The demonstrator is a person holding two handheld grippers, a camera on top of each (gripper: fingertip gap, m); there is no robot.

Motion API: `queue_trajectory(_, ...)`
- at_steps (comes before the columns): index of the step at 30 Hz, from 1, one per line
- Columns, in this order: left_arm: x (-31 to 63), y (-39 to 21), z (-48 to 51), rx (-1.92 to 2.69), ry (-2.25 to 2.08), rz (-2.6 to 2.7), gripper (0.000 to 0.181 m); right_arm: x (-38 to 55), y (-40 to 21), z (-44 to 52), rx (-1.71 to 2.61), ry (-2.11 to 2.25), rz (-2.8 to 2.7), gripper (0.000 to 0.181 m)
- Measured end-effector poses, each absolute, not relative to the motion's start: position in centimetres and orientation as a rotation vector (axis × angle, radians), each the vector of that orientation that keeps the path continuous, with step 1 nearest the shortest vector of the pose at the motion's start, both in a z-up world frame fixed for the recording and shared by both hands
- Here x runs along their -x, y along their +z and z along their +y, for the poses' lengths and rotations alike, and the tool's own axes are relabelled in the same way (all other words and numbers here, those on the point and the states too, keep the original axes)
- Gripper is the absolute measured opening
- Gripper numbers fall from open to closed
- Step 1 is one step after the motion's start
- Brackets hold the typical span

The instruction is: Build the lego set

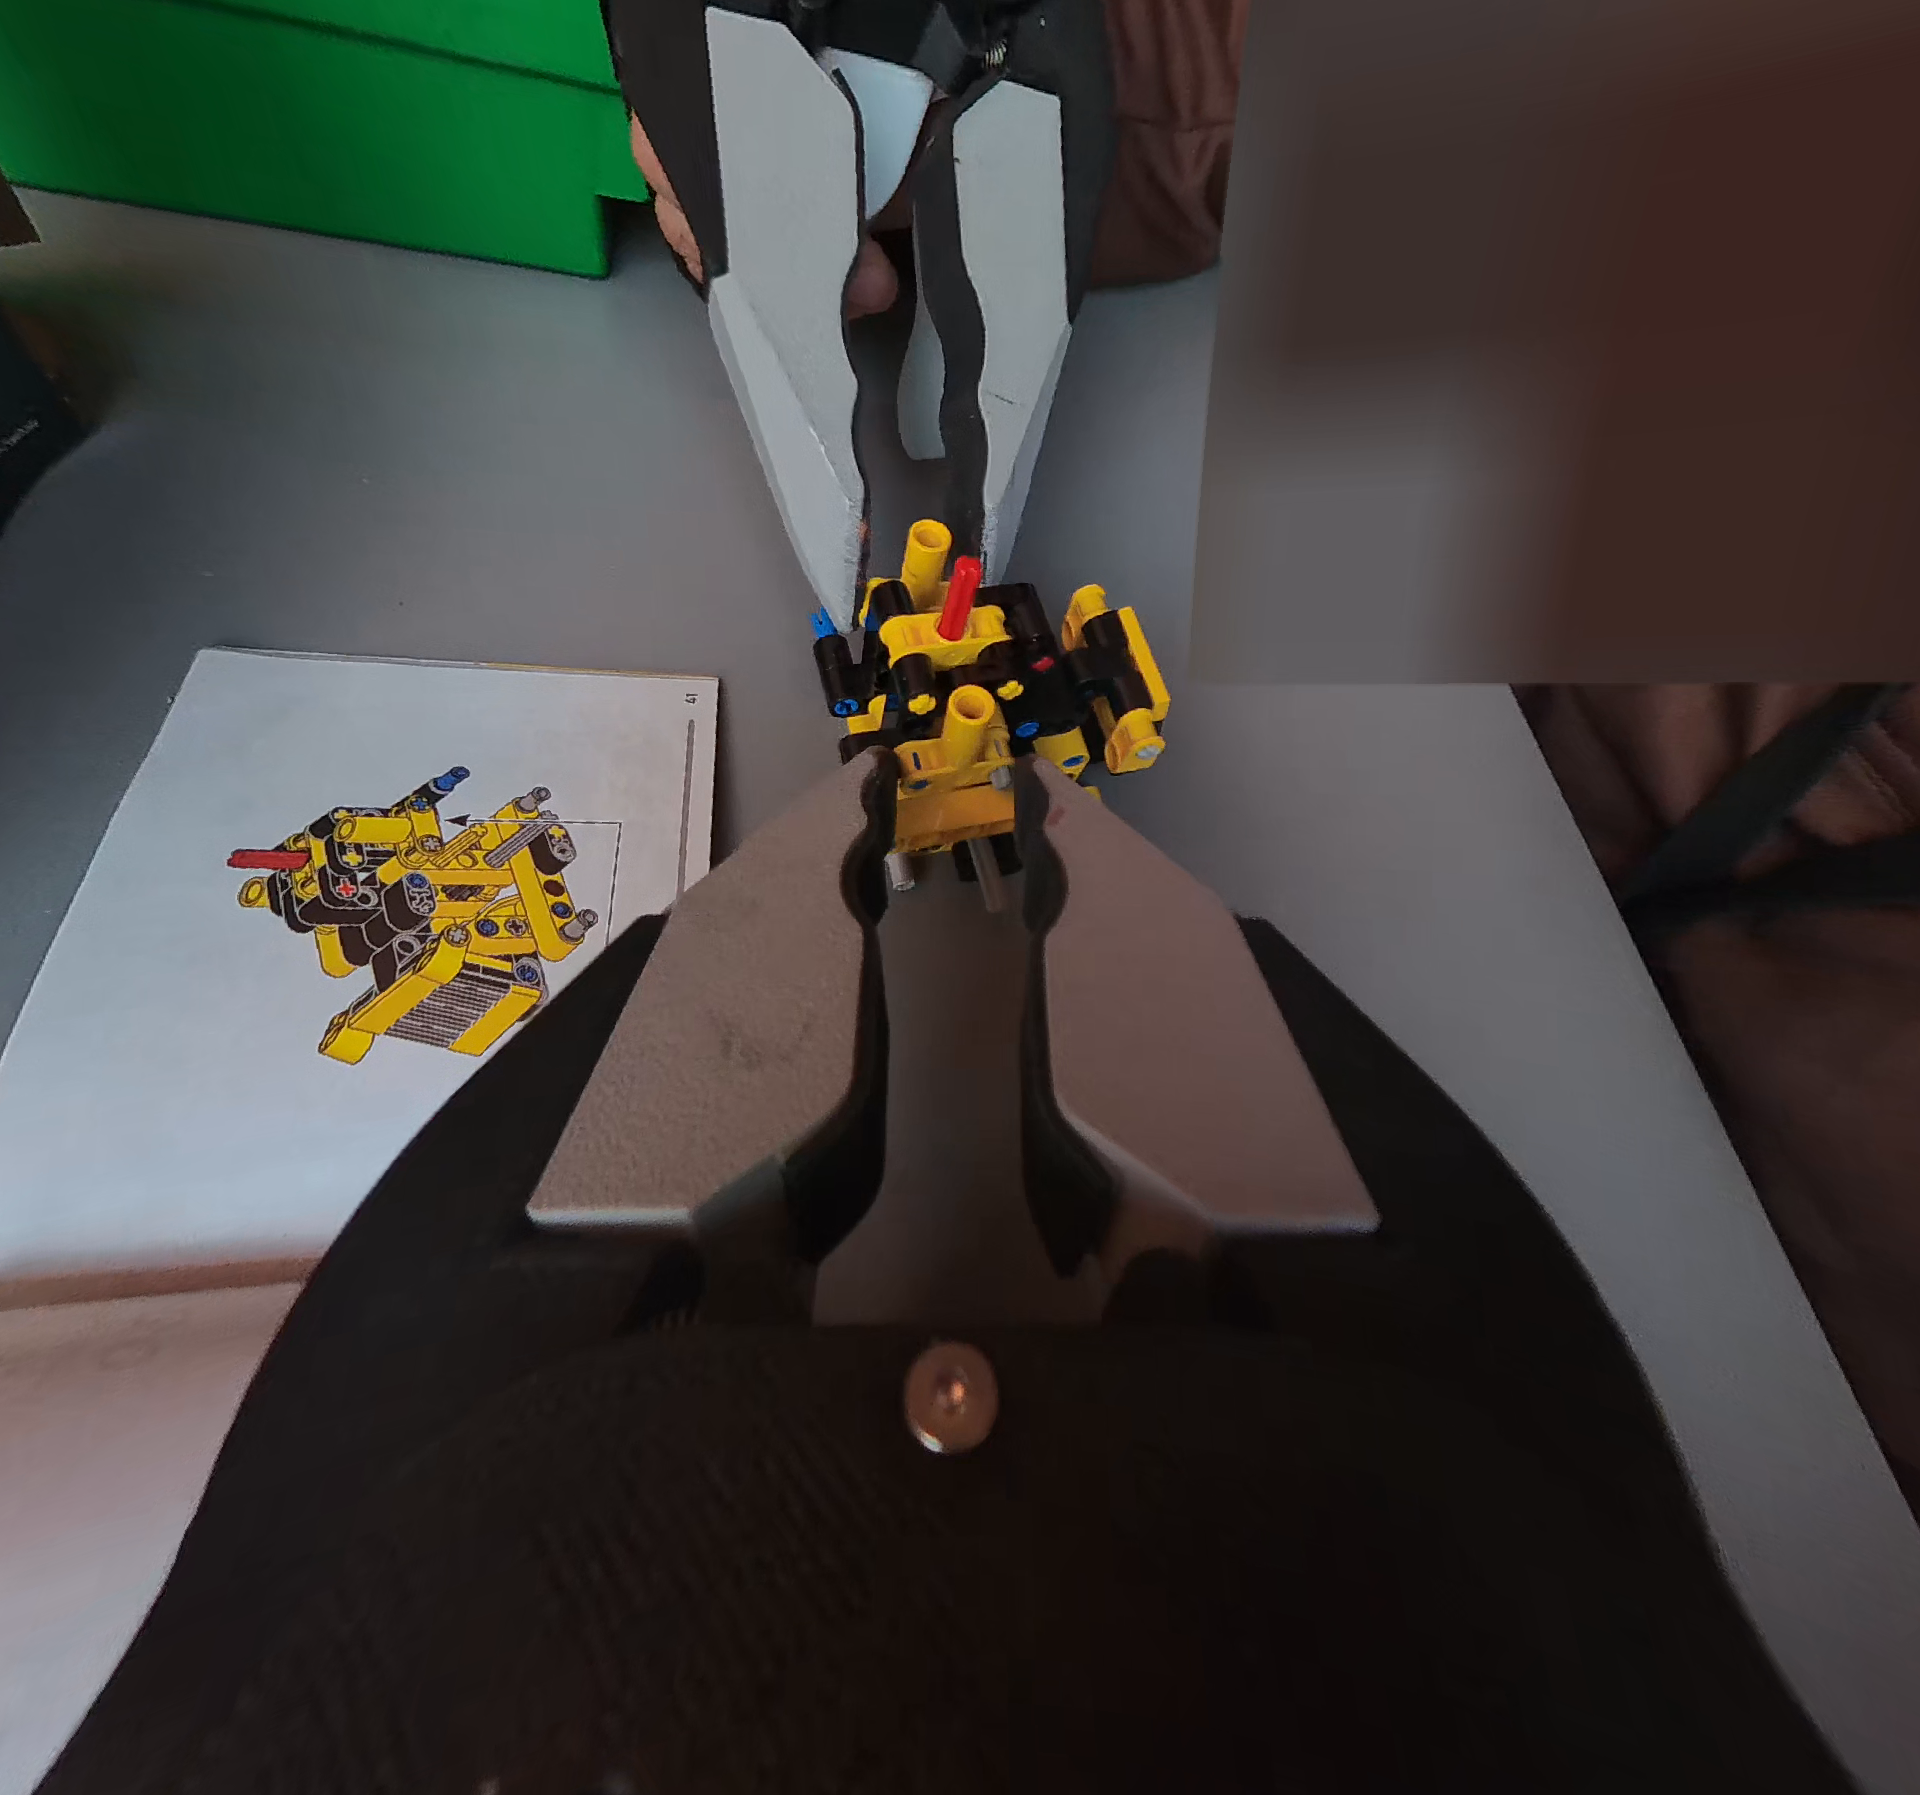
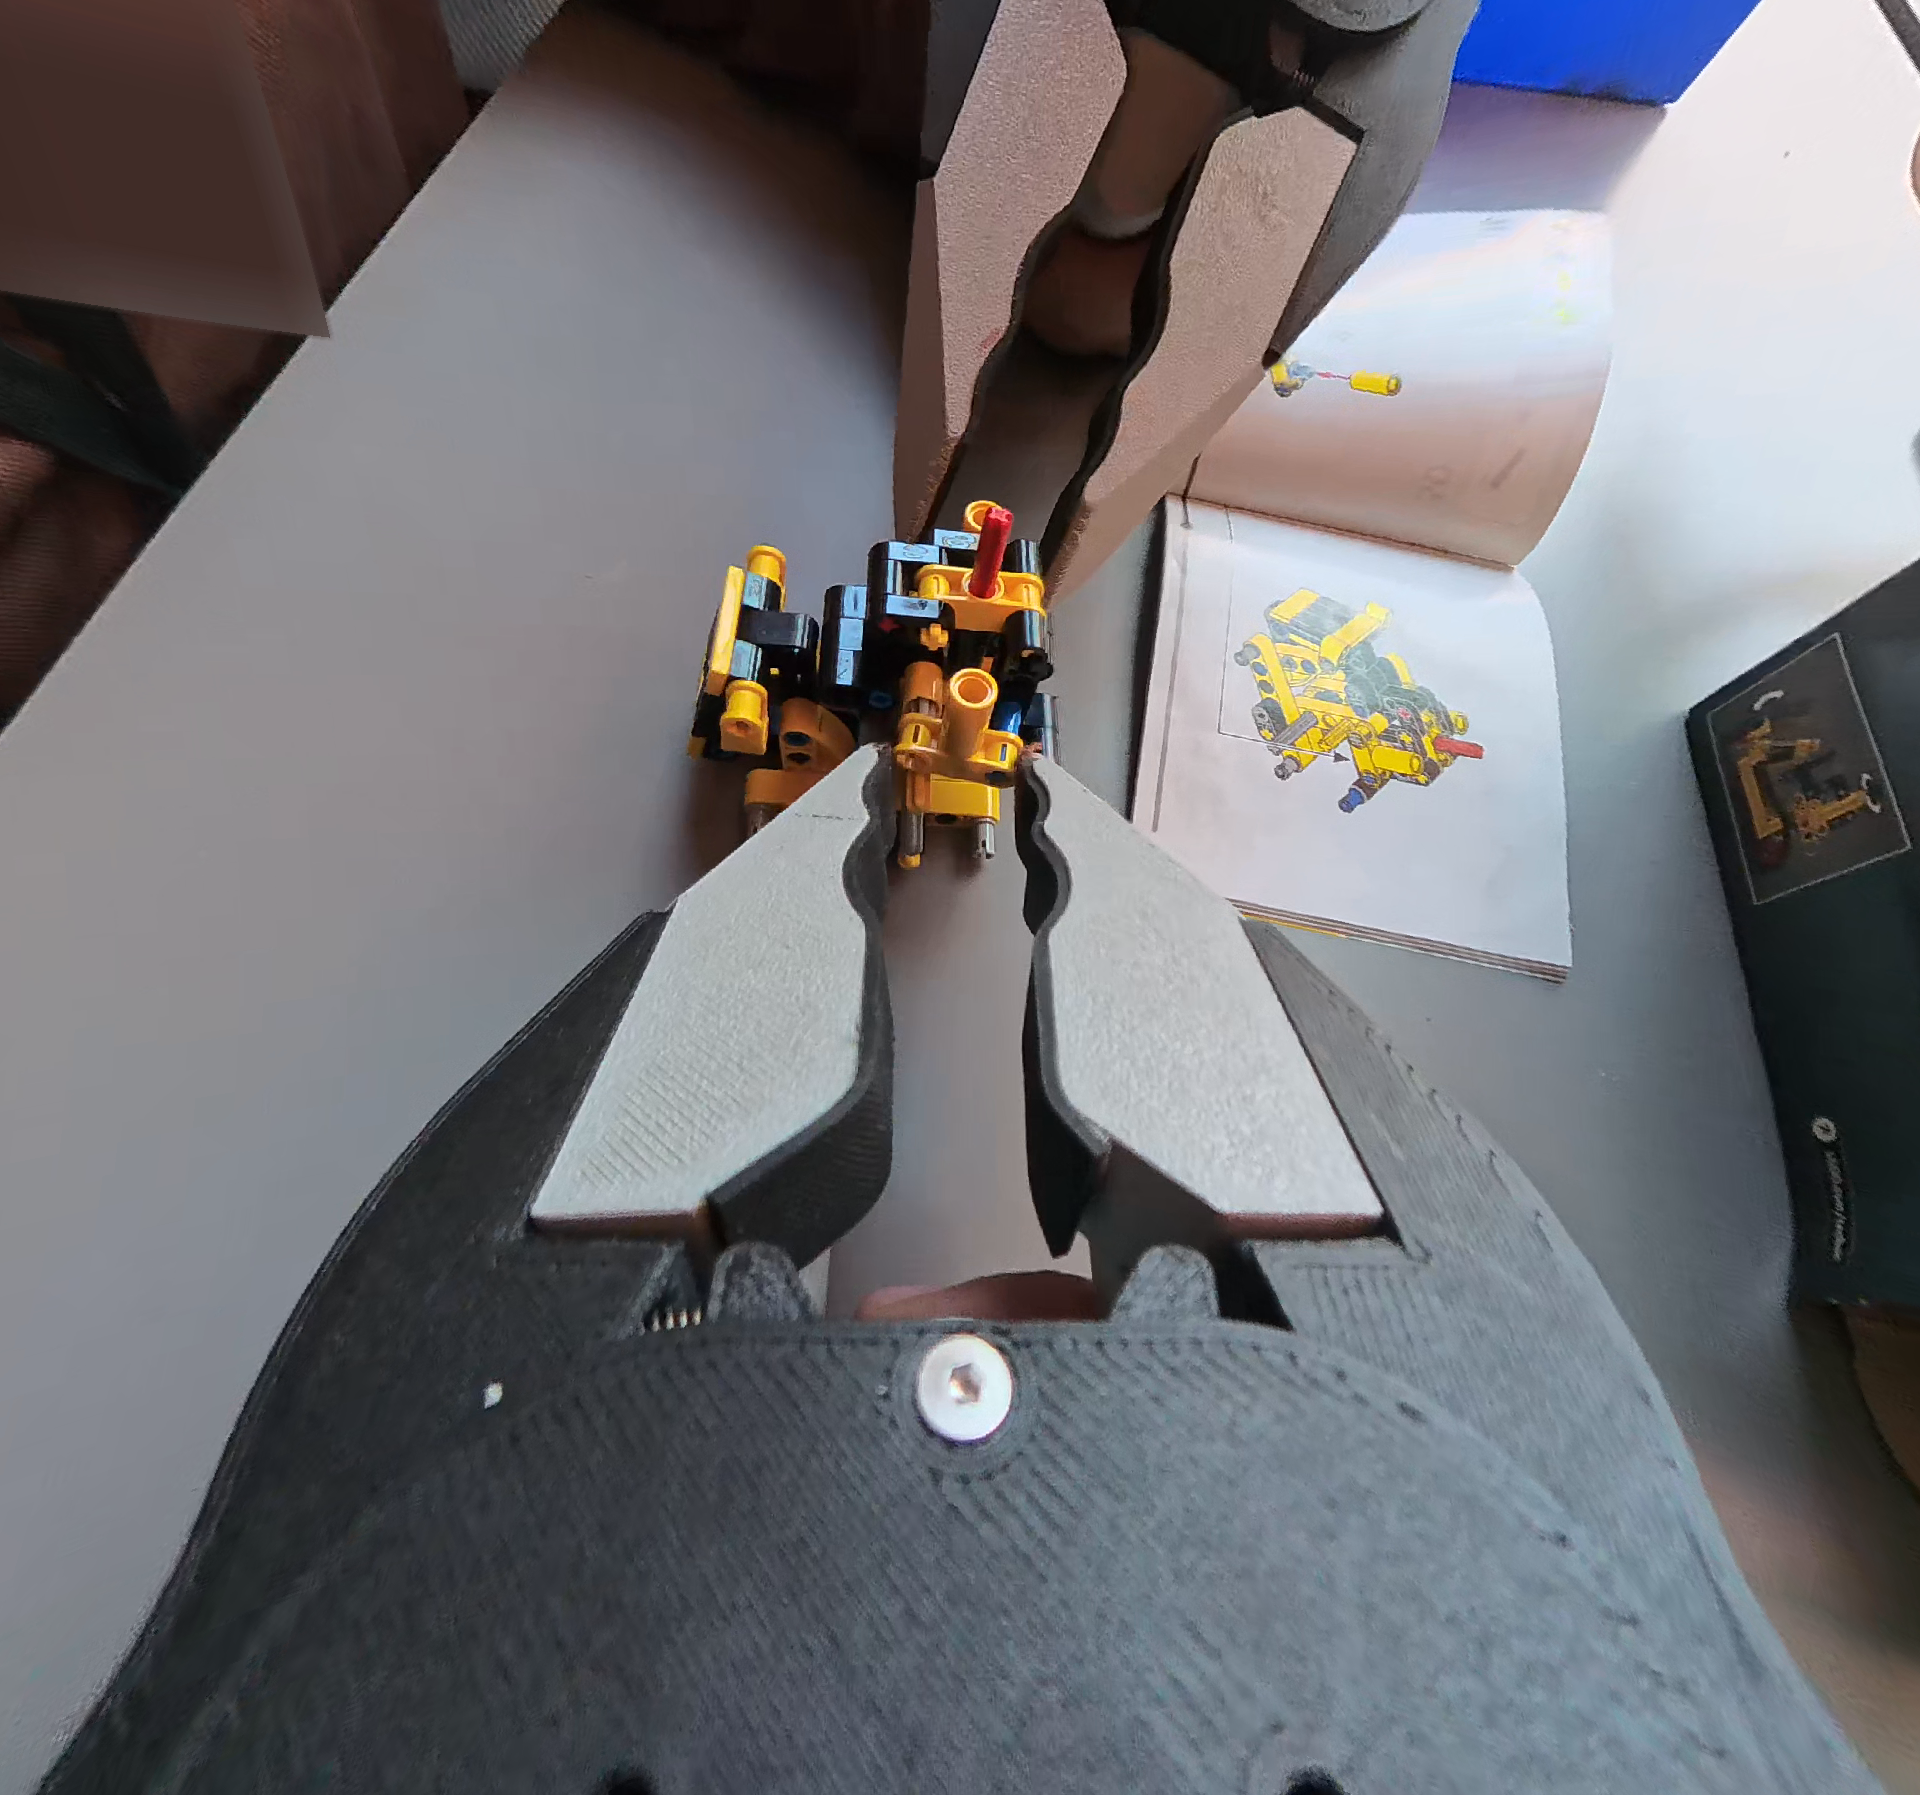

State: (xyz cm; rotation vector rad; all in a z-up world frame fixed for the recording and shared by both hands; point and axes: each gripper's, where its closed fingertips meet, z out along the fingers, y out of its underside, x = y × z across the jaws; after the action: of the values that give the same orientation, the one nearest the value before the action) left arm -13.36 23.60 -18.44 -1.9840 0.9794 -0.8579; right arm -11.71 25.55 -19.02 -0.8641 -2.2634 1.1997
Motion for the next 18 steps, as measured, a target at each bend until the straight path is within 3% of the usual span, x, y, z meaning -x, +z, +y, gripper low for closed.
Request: queue_trajectory(18,13.21,-18.41,23.1,1.996,-0.932,1.004,0.019,11.51,-18.92,24.9,0.831,1.202,-2.305,0.019)
